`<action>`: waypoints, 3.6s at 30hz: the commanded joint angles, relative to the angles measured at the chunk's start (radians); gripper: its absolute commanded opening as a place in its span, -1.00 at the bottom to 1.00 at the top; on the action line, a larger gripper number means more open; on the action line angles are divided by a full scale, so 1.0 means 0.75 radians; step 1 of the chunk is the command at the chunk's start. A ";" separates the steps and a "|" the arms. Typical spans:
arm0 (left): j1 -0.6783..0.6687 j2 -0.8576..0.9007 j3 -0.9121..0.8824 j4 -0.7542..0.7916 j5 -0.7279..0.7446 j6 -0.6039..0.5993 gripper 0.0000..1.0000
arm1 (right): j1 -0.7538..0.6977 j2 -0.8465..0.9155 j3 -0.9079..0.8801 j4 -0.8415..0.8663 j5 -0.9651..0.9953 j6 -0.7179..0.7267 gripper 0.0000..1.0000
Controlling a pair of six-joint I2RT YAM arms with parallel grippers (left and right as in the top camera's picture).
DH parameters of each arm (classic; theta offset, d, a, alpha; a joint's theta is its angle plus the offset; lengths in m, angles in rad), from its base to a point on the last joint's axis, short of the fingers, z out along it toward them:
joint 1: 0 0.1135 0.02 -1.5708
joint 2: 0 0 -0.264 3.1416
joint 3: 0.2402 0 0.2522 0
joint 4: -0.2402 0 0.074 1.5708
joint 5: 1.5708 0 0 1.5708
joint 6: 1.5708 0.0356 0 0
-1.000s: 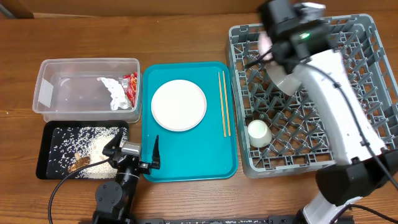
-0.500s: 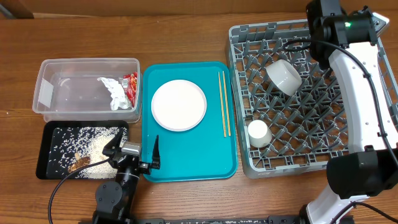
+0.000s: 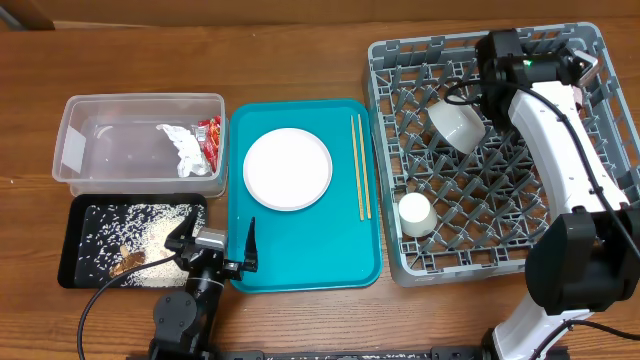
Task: Sort waste into correct bins and load items into the dishwasher
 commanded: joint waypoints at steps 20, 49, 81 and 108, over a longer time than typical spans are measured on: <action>-0.003 -0.005 -0.004 0.001 0.015 -0.013 1.00 | -0.080 -0.008 -0.099 0.070 0.148 -0.070 -0.92; -0.003 -0.005 -0.004 0.001 0.015 -0.013 1.00 | 0.061 0.084 -0.178 0.175 0.338 -0.238 -0.92; -0.003 -0.005 -0.004 0.001 0.016 -0.013 1.00 | 0.092 0.086 -0.251 0.124 0.198 -0.260 -0.85; -0.003 -0.005 -0.004 0.001 0.016 -0.013 1.00 | 0.244 -0.275 -0.096 -0.017 -0.925 -0.320 -0.07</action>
